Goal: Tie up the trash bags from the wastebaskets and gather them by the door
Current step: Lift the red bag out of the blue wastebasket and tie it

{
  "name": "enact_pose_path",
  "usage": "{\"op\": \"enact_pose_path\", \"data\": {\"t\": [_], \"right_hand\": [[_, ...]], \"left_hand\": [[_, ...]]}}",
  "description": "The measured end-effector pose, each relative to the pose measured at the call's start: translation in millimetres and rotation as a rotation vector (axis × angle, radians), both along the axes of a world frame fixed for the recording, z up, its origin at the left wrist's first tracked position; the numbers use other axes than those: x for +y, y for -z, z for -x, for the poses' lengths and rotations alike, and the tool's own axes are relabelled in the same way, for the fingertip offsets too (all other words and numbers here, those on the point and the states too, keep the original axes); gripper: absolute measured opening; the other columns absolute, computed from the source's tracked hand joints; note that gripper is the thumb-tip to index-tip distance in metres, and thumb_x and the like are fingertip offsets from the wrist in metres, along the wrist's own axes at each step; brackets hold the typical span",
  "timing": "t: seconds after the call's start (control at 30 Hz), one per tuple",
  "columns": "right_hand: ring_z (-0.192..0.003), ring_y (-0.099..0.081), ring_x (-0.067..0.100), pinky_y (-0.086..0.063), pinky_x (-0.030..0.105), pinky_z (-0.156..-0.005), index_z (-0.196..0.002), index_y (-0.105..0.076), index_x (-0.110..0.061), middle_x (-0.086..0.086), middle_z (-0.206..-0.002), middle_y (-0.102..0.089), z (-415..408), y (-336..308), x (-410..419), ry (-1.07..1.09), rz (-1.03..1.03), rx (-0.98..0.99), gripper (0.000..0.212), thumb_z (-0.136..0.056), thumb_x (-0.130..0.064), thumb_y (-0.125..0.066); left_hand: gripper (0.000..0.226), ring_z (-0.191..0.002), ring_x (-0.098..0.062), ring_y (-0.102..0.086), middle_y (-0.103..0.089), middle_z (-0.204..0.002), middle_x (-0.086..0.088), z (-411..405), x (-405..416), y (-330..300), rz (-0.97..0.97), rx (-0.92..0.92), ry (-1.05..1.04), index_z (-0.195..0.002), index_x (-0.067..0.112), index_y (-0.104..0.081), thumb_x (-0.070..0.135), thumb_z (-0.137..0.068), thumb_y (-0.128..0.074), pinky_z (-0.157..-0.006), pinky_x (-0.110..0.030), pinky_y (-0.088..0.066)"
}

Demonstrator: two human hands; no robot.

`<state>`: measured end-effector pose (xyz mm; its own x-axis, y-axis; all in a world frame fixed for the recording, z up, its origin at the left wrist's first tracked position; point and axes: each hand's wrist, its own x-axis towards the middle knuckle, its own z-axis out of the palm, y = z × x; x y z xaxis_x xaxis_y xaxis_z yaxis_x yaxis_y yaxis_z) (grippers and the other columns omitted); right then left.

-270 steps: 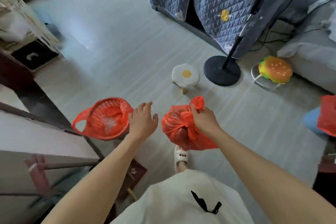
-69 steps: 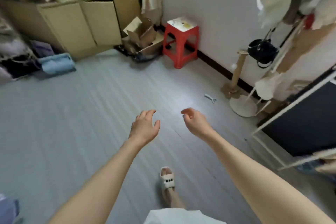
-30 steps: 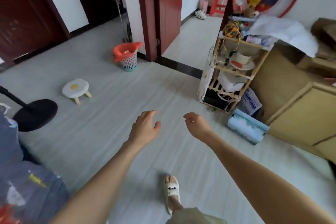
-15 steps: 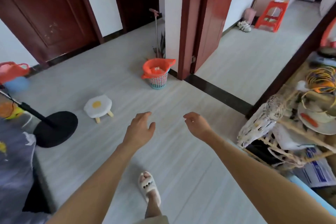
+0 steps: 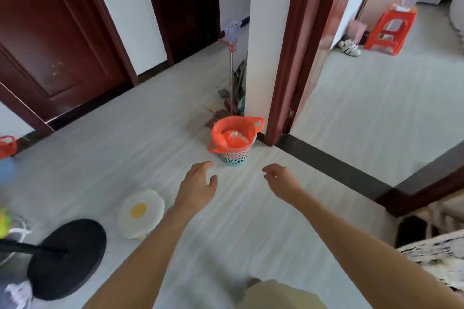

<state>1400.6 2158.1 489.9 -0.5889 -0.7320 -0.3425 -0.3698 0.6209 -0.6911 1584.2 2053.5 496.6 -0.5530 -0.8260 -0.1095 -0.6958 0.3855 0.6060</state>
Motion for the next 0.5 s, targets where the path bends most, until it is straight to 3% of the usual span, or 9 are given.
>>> {"op": "enact_pose_path", "data": {"t": [0.13, 0.27, 0.37, 0.5], "right_hand": [[-0.111, -0.057, 0.034, -0.045, 0.036, -0.094, -0.118, -0.059, -0.005, 0.016, -0.122, -0.060, 37.8, 18.0, -102.0, 0.042, 0.018, -0.028, 0.033, -0.091, -0.004, -0.042], [-0.091, -0.050, 0.022, -0.041, 0.033, -0.084, -0.114, -0.061, -0.001, 0.007, -0.098, -0.053, 80.8, 47.9, -215.2, 0.077, 0.058, -0.061, 0.033, -0.089, 0.001, -0.040], [-0.091, -0.047, 0.019, -0.042, 0.035, -0.084, -0.113, -0.061, 0.004, 0.005, -0.098, -0.049, 113.3, 68.9, -298.4, 0.138, 0.073, -0.107, 0.031, -0.088, 0.006, -0.042], [-0.101, -0.057, 0.032, -0.043, 0.037, -0.087, -0.110, -0.062, 0.007, 0.013, -0.111, -0.060, 142.7, 90.5, -376.0, 0.263, 0.045, -0.179, 0.031, -0.086, 0.006, -0.042]], "left_hand": [[0.045, -0.127, -0.027, -0.046, -0.048, -0.136, -0.013, 33.4, -99.7, 14.7, -0.031, -0.011, 0.050, -0.134, 0.010, -0.045, 0.020, -0.090, -0.053, -0.106, -0.038, -0.037], [0.044, -0.128, -0.025, -0.044, -0.047, -0.136, -0.012, 72.1, -211.0, 31.7, -0.041, -0.020, 0.071, -0.133, 0.010, -0.045, 0.019, -0.091, -0.052, -0.105, -0.033, -0.034], [0.044, -0.130, -0.024, -0.042, -0.046, -0.138, -0.012, 106.8, -298.6, 40.3, -0.072, -0.050, 0.075, -0.134, 0.009, -0.044, 0.018, -0.091, -0.051, -0.106, -0.031, -0.032], [0.044, -0.131, -0.022, -0.042, -0.046, -0.138, -0.010, 144.2, -387.2, 44.2, -0.085, -0.080, 0.122, -0.135, 0.009, -0.043, 0.017, -0.092, -0.050, -0.106, -0.027, -0.030]]}}
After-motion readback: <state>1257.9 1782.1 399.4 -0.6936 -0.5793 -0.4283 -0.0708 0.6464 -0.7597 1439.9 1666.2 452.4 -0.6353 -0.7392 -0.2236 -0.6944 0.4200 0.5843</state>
